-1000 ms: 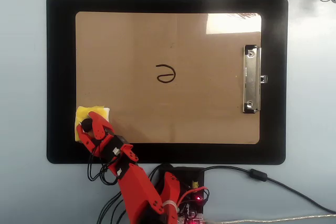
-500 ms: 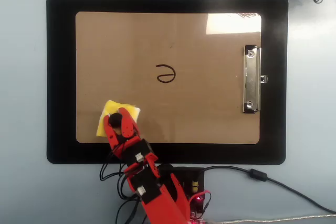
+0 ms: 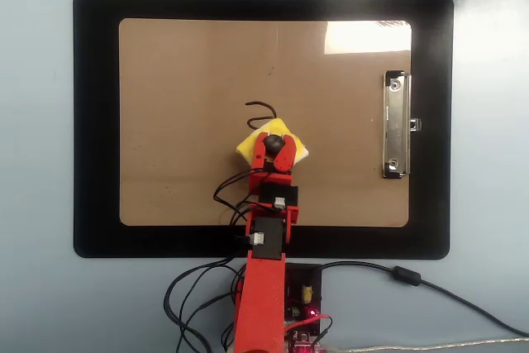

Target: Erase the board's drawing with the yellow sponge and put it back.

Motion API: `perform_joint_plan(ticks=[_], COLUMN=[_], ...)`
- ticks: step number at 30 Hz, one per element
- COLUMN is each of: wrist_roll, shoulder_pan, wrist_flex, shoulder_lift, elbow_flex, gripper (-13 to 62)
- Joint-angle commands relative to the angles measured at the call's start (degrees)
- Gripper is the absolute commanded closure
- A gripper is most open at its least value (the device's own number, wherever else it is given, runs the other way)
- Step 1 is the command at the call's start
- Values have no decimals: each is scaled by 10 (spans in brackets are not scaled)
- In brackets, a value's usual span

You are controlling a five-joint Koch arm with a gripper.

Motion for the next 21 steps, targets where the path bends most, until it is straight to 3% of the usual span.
perform_joint_plan(ticks=[1, 8, 11, 16, 18, 21], wrist_roll=[-2, -1, 0, 0, 0, 0], shoulder_pan=[6, 7, 8, 9, 6, 5], wrist_flex=[-76, -241, -330, -399, -388, -347], shoulder_lift=[0, -27, -135, -315, -320, -233], elbow_flex=[-2, 99, 86, -68, -84, -1], gripper=[574, 574, 574, 574, 574, 574])
